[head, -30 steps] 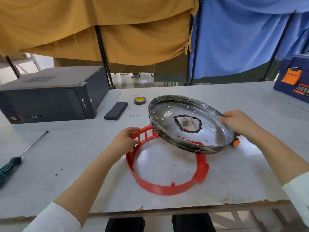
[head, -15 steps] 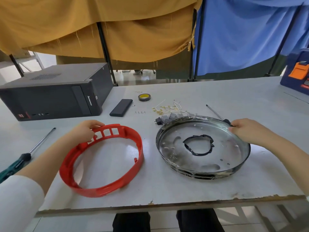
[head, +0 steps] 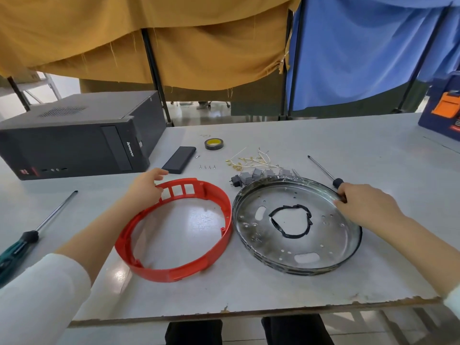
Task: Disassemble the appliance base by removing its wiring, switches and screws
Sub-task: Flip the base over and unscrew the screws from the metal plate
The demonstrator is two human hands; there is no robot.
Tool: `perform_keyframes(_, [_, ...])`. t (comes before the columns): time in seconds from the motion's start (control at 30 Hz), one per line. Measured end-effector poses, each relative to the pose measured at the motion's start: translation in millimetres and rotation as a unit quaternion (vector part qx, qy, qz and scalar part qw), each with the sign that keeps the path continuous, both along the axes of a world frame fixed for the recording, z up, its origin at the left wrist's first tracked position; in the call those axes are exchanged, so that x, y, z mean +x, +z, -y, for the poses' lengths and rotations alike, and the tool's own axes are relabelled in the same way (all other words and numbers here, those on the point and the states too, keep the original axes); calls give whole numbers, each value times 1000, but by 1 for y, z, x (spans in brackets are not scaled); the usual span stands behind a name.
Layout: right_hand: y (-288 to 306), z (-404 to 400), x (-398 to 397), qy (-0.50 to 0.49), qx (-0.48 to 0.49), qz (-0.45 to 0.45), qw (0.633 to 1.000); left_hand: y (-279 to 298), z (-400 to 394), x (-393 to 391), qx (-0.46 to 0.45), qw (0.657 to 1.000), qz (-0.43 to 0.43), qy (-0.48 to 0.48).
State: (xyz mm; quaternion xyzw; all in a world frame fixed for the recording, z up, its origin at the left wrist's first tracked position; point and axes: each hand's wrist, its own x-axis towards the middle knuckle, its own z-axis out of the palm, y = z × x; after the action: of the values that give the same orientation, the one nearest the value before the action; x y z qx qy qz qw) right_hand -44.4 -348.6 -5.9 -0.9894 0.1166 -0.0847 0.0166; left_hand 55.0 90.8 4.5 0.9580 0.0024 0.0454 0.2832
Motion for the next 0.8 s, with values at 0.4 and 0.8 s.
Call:
perform_keyframes(0.4, [0, -7, -20, -4, -44, -20, 999, -2, 116, -115, -73, 986, -100, -113])
perform_keyframes(0.8, [11, -8, 6, 12, -38, -35, 999, -2, 137, -95, -27, 992, -37, -117])
